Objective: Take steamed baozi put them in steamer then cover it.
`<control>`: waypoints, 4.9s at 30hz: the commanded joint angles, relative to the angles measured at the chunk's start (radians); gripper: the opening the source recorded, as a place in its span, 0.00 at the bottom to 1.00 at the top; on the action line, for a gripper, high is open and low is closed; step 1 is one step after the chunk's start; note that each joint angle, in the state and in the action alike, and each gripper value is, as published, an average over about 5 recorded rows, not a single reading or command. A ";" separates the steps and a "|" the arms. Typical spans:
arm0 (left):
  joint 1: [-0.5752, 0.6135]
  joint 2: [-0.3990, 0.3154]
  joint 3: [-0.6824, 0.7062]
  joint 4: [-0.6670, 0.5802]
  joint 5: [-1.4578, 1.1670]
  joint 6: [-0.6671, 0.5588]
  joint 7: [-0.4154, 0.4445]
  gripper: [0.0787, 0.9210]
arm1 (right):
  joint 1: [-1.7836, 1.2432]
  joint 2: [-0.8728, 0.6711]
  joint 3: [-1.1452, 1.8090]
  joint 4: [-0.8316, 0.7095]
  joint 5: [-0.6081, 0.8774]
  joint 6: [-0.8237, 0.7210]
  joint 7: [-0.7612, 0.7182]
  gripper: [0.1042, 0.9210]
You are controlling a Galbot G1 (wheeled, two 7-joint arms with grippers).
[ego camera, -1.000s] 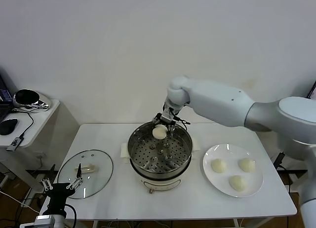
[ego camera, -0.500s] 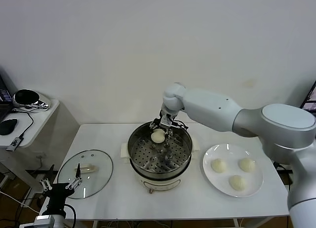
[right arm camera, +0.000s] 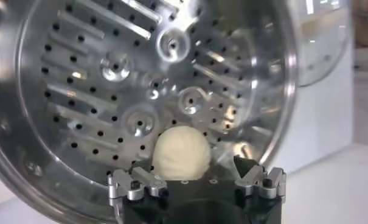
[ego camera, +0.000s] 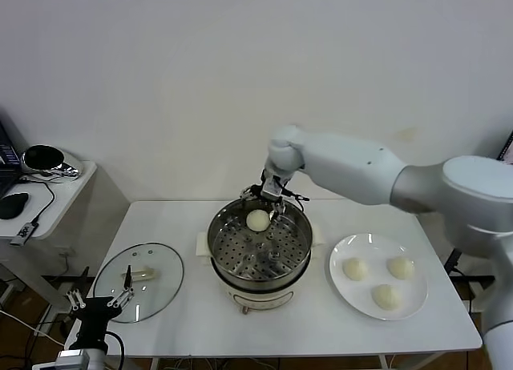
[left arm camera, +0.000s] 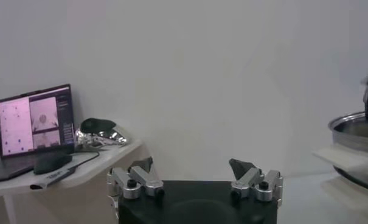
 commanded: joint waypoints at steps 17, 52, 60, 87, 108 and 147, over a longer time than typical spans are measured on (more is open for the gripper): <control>-0.017 0.031 0.020 0.007 0.002 -0.003 0.004 0.88 | 0.064 -0.794 -0.089 0.518 0.097 -0.702 -0.044 0.88; 0.003 0.009 -0.005 0.025 0.035 -0.018 0.007 0.88 | -0.617 -0.449 0.425 0.063 -0.130 -0.540 -0.029 0.88; 0.000 0.012 -0.006 0.032 0.032 -0.021 0.006 0.88 | -0.620 -0.421 0.430 0.038 -0.143 -0.542 -0.023 0.88; -0.001 0.012 -0.007 0.051 0.023 -0.028 0.006 0.88 | -0.492 -0.516 0.390 0.155 -0.092 -0.594 -0.045 0.64; -0.054 0.048 0.046 0.068 0.000 -0.021 0.005 0.88 | 0.335 -0.358 -0.125 0.467 0.543 -0.847 0.076 0.66; -0.050 0.025 0.024 0.065 0.007 -0.031 -0.010 0.88 | -0.113 0.228 -0.024 0.046 0.622 -1.055 0.268 0.67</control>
